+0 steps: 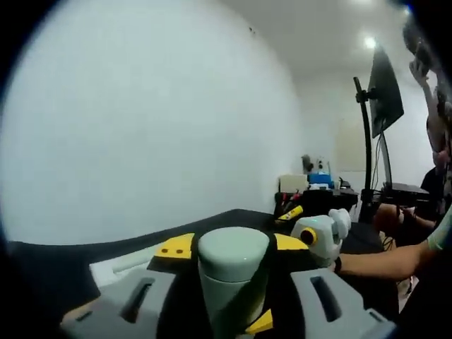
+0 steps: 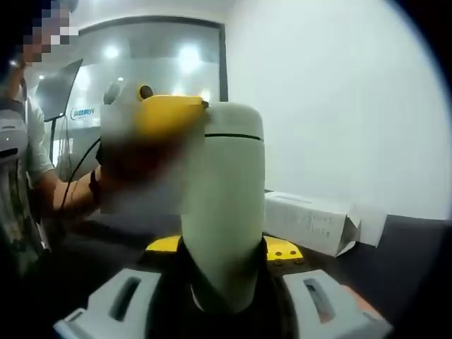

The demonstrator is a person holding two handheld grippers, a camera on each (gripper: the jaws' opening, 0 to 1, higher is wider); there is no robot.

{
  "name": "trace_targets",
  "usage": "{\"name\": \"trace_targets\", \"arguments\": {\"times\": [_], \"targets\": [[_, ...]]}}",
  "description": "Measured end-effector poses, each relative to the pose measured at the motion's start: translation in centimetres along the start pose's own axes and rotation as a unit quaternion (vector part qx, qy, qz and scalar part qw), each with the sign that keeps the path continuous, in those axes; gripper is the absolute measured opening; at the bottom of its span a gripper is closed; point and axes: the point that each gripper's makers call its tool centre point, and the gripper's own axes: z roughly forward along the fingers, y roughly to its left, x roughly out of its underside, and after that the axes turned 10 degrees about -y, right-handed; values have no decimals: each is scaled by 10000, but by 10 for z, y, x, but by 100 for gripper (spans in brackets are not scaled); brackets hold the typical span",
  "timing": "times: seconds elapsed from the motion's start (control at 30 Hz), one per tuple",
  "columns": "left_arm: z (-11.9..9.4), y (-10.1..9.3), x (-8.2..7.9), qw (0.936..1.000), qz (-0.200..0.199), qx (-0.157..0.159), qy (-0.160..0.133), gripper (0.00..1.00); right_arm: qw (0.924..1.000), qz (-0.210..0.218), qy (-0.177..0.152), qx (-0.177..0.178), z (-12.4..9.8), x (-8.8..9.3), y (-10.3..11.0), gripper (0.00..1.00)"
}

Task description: Assemble the cup parts correctly, then place the assembled cup into the box.

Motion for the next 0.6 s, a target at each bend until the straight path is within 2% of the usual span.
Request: {"name": "trace_targets", "arguments": {"times": [0.03,0.07,0.13,0.23,0.4,0.53,0.6], "targets": [[0,2,0,10000,-15,17,-10,33,10000,-8,0,-2,0,0,0,39],[0,-2,-1,9997,28,239,-65,33,10000,-16,8,-22,0,0,0,39],[-2,1,-1,9996,-138,254,-45,33,10000,-5,-3,-24,1,0,-2,39],[-2,1,-1,9992,-106,391,16,34,10000,-8,-4,-40,0,0,-1,39],[-1,1,-1,9991,-52,429,1,36,10000,9,-9,-22,0,0,2,39],[-5,6,-2,9988,-188,428,-133,36,10000,-6,-33,-11,2,-1,4,39],[-6,11,-4,9990,-122,372,-196,41,10000,-48,-30,21,2,-2,3,40]]}}
